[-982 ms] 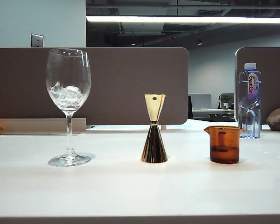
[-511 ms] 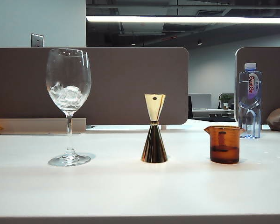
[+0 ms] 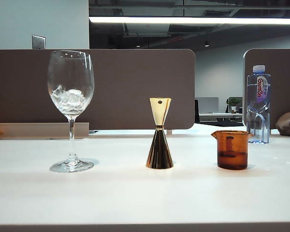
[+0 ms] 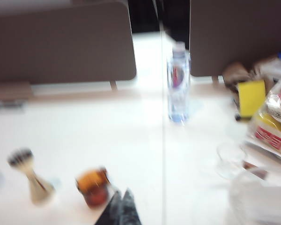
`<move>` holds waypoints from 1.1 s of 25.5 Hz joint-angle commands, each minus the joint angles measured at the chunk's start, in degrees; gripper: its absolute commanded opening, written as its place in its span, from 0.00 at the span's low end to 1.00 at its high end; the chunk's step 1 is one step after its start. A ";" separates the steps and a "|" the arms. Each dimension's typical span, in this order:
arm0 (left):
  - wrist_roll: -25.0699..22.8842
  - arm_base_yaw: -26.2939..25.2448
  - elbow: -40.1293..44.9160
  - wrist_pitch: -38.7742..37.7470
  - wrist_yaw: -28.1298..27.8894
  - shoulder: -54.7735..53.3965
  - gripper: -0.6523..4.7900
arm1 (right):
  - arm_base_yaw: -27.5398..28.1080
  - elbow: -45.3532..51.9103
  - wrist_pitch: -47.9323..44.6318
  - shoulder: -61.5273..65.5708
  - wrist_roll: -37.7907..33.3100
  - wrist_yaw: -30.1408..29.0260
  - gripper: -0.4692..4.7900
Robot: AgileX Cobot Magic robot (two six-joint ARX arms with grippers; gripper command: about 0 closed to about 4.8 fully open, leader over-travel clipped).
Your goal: Pick up the small amber measuring cup and pour the water in it into the jigger, then pick up the jigger and pour the water in it into the wine glass.
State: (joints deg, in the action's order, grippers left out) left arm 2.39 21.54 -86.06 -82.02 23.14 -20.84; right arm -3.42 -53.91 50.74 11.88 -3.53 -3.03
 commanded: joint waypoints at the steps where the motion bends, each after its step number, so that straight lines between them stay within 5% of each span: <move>1: -0.04 -0.07 -0.15 -0.24 0.15 -0.07 0.12 | 0.11 -2.69 3.65 5.05 5.38 1.31 0.08; 7: -0.04 -0.07 -0.15 -0.24 0.11 -0.07 0.12 | 0.04 -1.31 -4.96 11.52 5.27 1.36 0.09; 18: -0.07 -0.07 -0.15 -0.24 0.09 -0.07 0.12 | -4.24 11.47 -21.00 29.35 -4.98 -11.02 0.10; 22: -0.04 -0.07 -0.15 -0.24 0.07 -0.07 0.12 | -6.43 21.79 -34.36 30.18 -9.70 -11.21 0.14; 28: -0.07 -0.07 -0.15 -0.24 0.09 -0.07 0.12 | -7.98 40.44 -66.51 33.27 -16.61 -11.02 0.19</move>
State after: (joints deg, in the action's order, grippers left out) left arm 2.39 21.54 -86.06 -82.04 23.09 -20.86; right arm -11.38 -14.35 -9.72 44.18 -19.55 -14.13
